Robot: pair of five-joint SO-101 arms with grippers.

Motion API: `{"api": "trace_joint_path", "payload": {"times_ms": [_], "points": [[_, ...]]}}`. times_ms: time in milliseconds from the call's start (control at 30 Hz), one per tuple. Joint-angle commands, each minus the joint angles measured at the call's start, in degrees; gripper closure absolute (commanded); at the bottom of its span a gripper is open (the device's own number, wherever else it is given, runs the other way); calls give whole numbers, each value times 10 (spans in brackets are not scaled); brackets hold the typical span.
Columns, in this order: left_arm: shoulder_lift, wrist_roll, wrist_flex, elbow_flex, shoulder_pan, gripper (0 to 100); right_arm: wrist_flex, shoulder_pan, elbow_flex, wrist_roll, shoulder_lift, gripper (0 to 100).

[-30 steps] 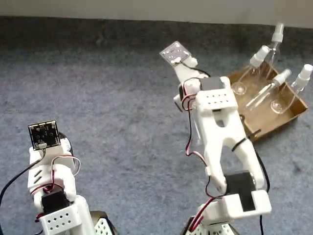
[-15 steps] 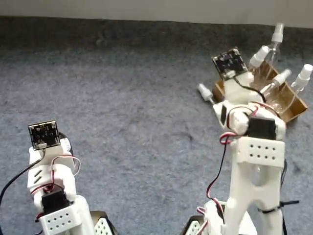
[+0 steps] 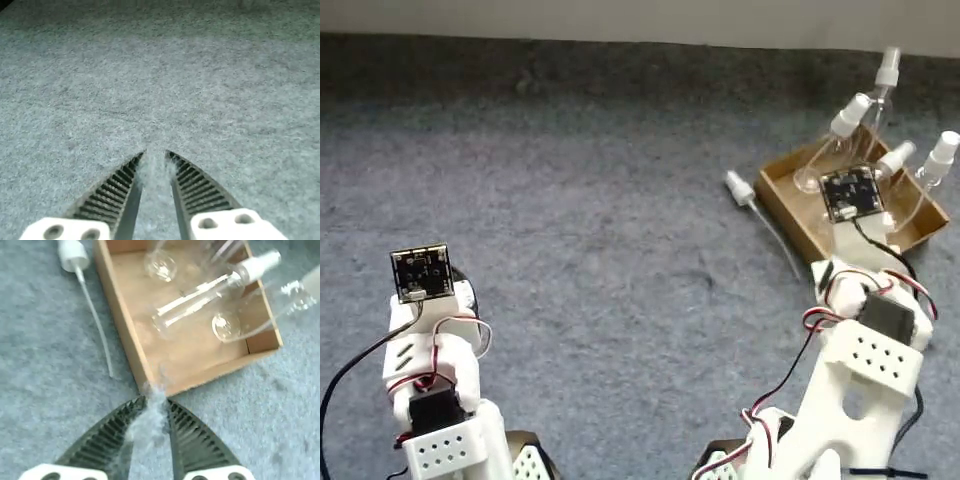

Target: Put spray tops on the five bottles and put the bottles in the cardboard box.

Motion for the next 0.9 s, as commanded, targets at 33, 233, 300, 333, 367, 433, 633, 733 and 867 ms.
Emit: {"api": "trace_joint_path", "payload": {"times_ms": [33, 233, 300, 333, 367, 433, 633, 733, 867], "points": [[-6, -5, -10, 11, 13, 982, -17, 48, -5, 9, -3, 967], [-6, -5, -10, 11, 13, 982, 36, 48, -6, 10, -4, 967], [-6, -5, -10, 11, 13, 982, 131, 44, -7, 10, -4, 966], [-6, -5, -10, 11, 13, 982, 170, 41, -9, 10, -4, 958], [-6, -5, -10, 11, 13, 982, 204, 36, -13, 10, -4, 941], [-6, -5, -10, 11, 13, 982, 242, 25, -26, 10, -4, 898], [-6, -5, -10, 11, 13, 982, 361, 17, -50, 56, -4, 859], [-6, -5, -11, 11, 13, 982, 447, 19, -60, 115, -4, 859], [-6, -5, -11, 11, 13, 982, 490, 22, -63, 146, -4, 857]]}}
